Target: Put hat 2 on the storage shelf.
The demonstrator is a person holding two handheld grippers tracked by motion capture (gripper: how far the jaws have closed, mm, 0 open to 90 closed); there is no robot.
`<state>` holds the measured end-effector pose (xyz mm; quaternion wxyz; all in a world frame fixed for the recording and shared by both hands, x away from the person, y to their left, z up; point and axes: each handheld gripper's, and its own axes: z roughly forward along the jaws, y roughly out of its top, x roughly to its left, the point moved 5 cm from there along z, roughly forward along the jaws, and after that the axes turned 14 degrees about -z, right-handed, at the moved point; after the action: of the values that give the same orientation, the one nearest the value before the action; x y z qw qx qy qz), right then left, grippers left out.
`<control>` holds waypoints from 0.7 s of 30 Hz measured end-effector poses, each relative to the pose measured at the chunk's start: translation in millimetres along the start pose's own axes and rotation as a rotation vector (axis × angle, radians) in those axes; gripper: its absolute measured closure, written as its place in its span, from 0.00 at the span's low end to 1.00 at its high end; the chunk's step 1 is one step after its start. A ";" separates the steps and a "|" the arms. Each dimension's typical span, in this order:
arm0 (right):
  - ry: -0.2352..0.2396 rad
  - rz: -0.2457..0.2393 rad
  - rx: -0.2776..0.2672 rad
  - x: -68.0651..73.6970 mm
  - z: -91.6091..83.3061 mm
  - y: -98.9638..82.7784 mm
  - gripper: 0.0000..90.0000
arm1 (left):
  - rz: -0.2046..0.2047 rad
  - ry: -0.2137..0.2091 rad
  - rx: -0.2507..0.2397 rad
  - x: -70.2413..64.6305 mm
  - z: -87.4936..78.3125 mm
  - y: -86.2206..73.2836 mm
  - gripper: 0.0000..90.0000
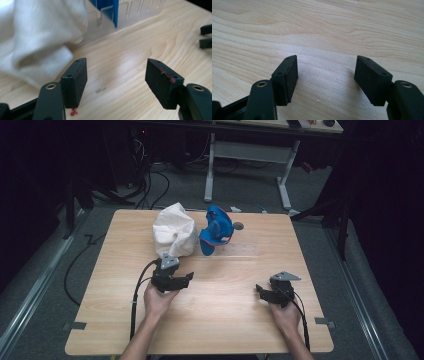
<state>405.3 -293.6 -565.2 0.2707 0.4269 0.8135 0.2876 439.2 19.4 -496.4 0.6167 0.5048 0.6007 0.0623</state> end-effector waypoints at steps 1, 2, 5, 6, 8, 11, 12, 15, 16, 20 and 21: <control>0.000 0.000 0.000 0.0 0.0 0.0 0.40 | -0.004 0.000 0.000 1.7 -2.2 -0.5 0.38; 0.000 0.000 0.000 0.0 0.0 0.0 0.40 | -0.012 0.000 -0.003 4.3 -5.7 -0.9 0.38; 0.000 0.000 0.000 0.0 0.0 0.0 0.40 | -0.031 0.001 -0.015 9.8 -13.3 -0.5 0.38; 0.000 0.000 0.000 0.0 0.0 0.0 0.40 | -0.034 0.004 -0.018 11.1 -15.0 -0.4 0.38; 0.000 0.000 0.000 0.0 0.0 0.0 0.40 | -0.038 0.007 -0.024 14.6 -19.1 -0.4 0.38; 0.000 0.000 0.000 0.0 0.0 0.0 0.40 | -0.046 0.015 -0.034 19.9 -24.7 -1.1 0.38; 0.000 0.000 0.000 0.0 0.0 0.0 0.40 | -0.049 0.017 -0.038 21.1 -25.7 -1.1 0.38; 0.000 0.000 -0.001 0.0 0.0 0.0 0.40 | -0.058 0.028 -0.043 26.4 -28.5 -1.7 0.38; 0.000 0.000 0.000 0.0 0.0 0.0 0.40 | -0.052 0.036 -0.044 28.6 -29.1 -2.3 0.37; 0.000 0.000 0.000 0.0 0.0 0.0 0.40 | -0.056 0.062 -0.049 38.0 -31.4 -4.3 0.37; 0.000 0.000 0.000 0.0 0.0 0.0 0.40 | -0.059 0.068 -0.049 40.6 -31.9 -4.8 0.37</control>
<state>405.3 -293.6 -565.2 0.2707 0.4268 0.8135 0.2877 422.0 62.4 -519.9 0.6098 0.4692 0.6342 0.0759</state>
